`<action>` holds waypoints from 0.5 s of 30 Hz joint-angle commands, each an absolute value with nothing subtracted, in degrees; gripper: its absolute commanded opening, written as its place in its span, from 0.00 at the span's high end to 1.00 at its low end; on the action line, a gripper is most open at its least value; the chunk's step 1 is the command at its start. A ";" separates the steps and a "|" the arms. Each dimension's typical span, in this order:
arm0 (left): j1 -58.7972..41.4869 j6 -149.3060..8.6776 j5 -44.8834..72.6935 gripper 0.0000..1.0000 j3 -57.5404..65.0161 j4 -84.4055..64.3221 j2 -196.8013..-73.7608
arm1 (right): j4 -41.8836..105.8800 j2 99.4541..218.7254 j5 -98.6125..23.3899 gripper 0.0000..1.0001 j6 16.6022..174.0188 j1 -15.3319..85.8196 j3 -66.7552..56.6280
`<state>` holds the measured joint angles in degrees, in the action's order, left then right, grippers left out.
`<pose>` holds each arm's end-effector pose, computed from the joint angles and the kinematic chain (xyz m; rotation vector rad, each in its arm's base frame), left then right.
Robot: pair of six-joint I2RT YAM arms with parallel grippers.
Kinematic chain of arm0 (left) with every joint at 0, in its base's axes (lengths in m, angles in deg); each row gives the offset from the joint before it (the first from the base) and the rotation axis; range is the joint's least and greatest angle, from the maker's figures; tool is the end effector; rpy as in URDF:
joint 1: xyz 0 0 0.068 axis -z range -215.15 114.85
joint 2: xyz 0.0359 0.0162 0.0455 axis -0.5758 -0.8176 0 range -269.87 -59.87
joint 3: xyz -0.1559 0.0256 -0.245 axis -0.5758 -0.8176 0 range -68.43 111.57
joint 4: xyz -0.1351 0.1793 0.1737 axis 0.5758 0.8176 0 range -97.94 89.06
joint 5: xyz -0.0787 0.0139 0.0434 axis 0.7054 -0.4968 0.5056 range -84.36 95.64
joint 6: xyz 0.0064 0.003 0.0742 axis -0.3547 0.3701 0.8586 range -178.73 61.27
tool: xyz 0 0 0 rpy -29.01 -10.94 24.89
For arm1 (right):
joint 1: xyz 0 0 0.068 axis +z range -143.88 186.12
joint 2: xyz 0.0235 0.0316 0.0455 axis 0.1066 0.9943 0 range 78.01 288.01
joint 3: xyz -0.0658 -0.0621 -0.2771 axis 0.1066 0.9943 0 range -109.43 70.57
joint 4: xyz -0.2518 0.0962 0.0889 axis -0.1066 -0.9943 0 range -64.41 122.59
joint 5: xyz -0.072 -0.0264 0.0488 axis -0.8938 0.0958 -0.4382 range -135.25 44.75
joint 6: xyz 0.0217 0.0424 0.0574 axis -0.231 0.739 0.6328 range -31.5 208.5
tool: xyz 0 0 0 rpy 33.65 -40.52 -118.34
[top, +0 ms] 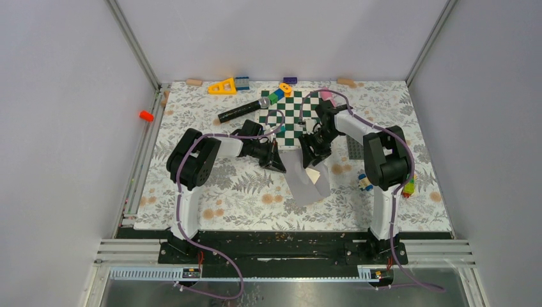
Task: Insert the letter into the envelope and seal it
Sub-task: Place the envelope at the center of the board.
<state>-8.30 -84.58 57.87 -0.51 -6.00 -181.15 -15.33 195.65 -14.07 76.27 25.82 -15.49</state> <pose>0.3698 -0.2428 0.0834 0.4221 2.6007 -1.5053 0.3985 0.1772 0.1494 -0.8645 2.7536 0.8207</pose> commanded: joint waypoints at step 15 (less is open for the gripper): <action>-7.91 -82.64 54.83 1.00 -0.22 -4.15 -181.87 | -15.03 200.38 -14.99 0.43 83.95 25.45 -16.35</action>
